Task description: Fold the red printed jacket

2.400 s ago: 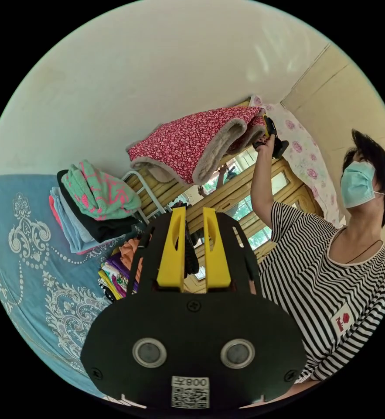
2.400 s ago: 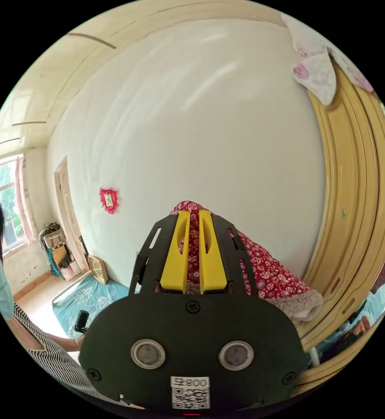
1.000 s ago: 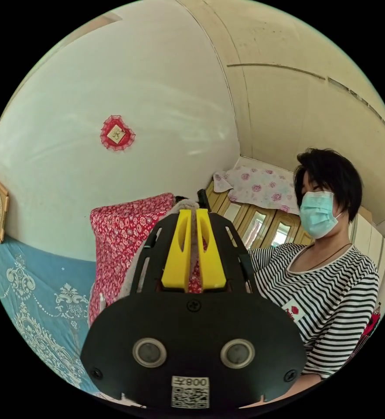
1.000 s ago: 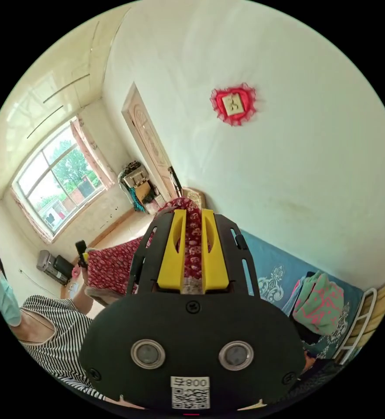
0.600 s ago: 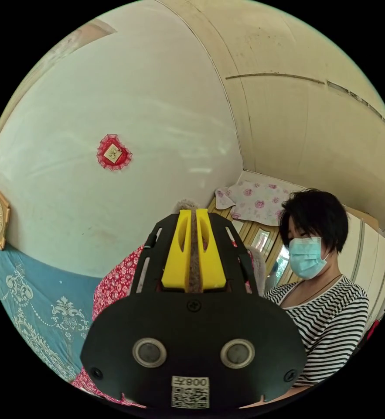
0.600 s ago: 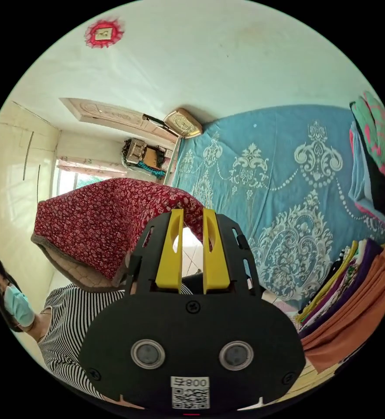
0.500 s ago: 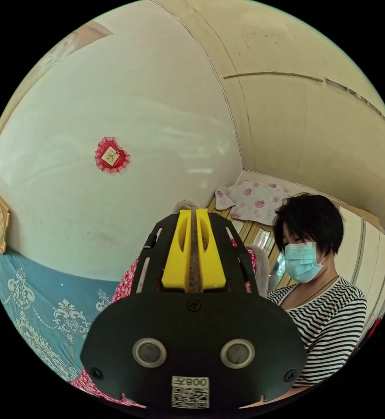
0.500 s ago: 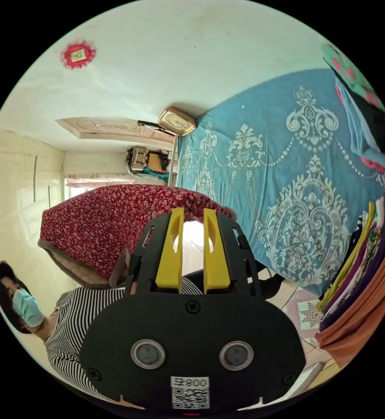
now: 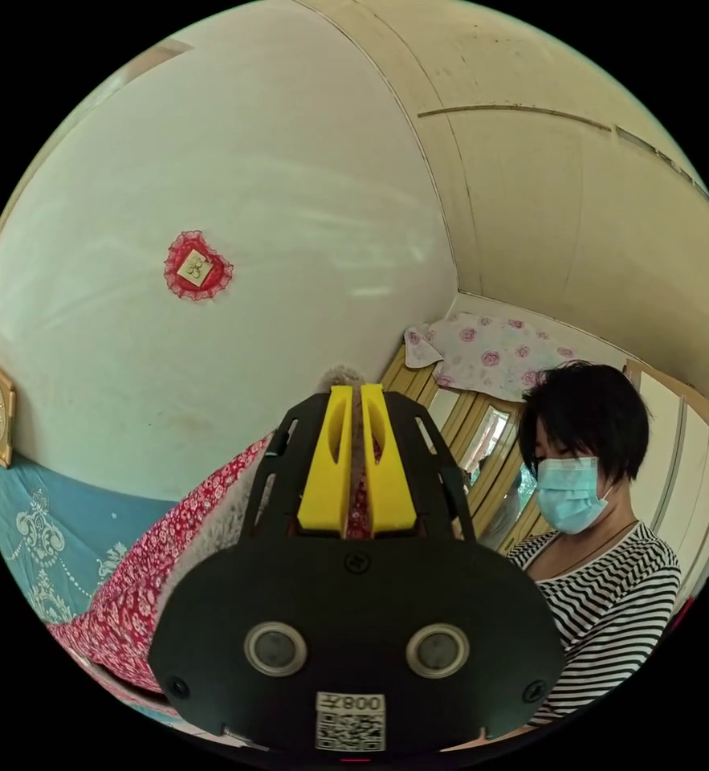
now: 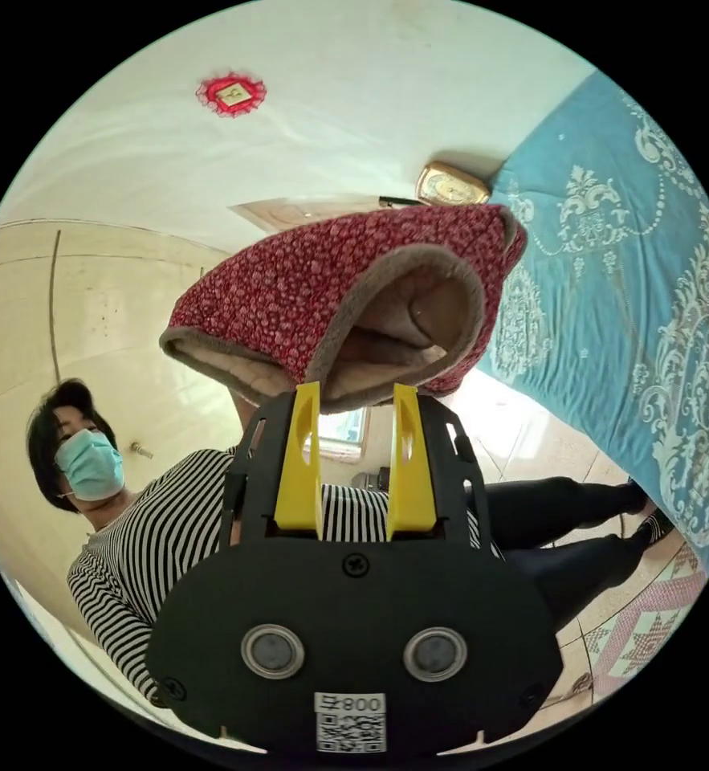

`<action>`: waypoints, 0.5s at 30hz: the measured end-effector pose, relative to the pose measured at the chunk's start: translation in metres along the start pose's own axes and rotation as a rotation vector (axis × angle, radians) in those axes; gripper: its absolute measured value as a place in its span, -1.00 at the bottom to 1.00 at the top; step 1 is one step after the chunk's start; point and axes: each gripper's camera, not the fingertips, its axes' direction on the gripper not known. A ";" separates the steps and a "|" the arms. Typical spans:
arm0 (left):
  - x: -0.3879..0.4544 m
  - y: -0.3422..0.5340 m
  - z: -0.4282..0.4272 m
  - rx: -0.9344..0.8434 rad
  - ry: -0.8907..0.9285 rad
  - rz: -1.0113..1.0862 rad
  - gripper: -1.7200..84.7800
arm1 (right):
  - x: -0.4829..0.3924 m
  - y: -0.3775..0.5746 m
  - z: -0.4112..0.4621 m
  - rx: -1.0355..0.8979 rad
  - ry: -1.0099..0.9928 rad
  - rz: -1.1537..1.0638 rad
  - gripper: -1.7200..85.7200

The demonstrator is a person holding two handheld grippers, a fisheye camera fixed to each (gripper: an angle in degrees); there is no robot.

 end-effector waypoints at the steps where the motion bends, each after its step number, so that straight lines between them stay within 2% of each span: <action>1: 0.001 0.000 -0.003 0.004 0.004 -0.004 -0.92 | 0.002 0.001 0.015 -0.034 -0.029 -0.018 -0.65; 4: 0.005 0.000 -0.011 0.008 0.005 -0.001 -0.92 | 0.010 -0.002 0.039 -0.075 -0.097 -0.047 -0.63; 7: 0.009 0.002 -0.020 -0.001 -0.020 -0.001 -0.92 | 0.010 -0.003 0.039 -0.015 -0.162 -0.089 -0.61; 15: -0.002 0.026 -0.057 0.026 -0.021 -0.064 -0.92 | 0.011 0.006 0.019 0.056 -0.098 -0.163 -0.70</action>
